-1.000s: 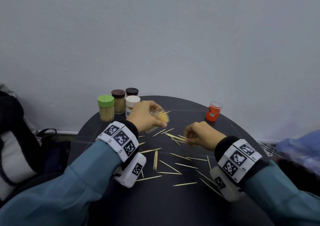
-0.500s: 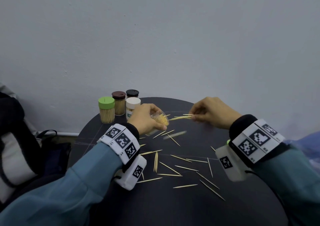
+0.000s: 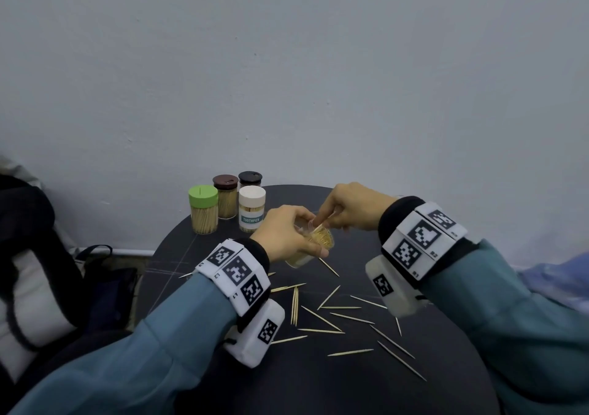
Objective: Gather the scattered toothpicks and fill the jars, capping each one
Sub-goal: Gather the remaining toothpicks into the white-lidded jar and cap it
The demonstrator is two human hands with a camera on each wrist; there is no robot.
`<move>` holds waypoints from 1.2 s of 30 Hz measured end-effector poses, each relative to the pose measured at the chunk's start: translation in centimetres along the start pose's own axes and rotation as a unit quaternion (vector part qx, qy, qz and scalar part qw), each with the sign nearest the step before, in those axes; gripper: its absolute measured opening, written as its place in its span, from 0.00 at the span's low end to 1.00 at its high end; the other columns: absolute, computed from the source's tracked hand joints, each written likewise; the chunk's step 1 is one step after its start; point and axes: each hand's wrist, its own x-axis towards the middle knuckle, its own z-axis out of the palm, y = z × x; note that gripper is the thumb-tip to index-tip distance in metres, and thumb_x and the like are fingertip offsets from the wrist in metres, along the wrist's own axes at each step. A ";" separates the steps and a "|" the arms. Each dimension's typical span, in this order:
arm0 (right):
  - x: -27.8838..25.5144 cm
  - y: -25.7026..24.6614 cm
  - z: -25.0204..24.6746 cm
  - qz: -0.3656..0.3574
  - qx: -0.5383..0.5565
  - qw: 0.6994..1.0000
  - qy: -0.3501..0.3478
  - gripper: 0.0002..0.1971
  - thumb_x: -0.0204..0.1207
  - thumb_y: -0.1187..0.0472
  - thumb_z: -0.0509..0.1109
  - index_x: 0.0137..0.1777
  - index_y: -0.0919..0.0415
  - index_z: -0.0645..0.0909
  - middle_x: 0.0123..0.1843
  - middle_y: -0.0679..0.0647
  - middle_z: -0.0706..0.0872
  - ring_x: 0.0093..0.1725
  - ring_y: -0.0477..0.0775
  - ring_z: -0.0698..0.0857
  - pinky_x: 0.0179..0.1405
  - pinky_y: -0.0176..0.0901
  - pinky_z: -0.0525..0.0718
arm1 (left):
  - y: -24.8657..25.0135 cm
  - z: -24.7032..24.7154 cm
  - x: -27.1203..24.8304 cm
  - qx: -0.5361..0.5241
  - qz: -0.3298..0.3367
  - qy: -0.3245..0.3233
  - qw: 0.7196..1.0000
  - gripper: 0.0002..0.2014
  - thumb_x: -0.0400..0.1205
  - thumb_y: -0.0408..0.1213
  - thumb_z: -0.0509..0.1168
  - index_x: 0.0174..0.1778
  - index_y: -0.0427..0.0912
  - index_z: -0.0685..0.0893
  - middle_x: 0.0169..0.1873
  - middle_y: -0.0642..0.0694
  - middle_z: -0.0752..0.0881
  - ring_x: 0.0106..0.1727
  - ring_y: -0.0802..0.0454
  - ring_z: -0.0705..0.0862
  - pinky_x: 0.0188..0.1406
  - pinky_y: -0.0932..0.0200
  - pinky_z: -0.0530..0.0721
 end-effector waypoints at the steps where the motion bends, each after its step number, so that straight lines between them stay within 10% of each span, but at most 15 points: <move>1: 0.1 0.0 -0.1 -0.001 0.004 1.000 -0.004 0.11 0.75 0.66 0.71 0.56 0.59 0.87 0.31 0.47 0.82 0.18 0.30 0.76 0.24 0.19 0.72 | 0.0 0.0 0.0 -0.002 0.000 -0.001 1.000 0.29 0.62 0.44 0.82 0.59 0.44 0.84 0.53 0.49 0.86 0.53 0.52 0.83 0.51 0.57 0.82; 16: -0.5 0.3 -0.7 -0.012 0.105 0.992 0.071 0.08 0.71 0.70 0.73 0.48 0.60 0.87 0.44 0.59 0.91 0.45 0.50 0.88 0.48 0.32 0.83 | 0.1 -0.1 0.0 -0.026 -0.010 -0.005 1.000 0.30 0.63 0.43 0.82 0.61 0.45 0.83 0.55 0.48 0.86 0.54 0.52 0.83 0.54 0.55 0.84; 36: -1.1 2.4 2.5 -0.009 0.179 0.966 0.188 0.03 0.70 0.65 0.76 0.42 0.62 0.87 0.39 0.56 0.88 0.28 0.35 0.82 0.31 0.21 0.79 | 0.2 -0.2 0.1 -0.120 -0.027 0.009 0.992 0.24 0.65 0.37 0.81 0.57 0.44 0.85 0.44 0.54 0.84 0.46 0.59 0.81 0.49 0.63 0.78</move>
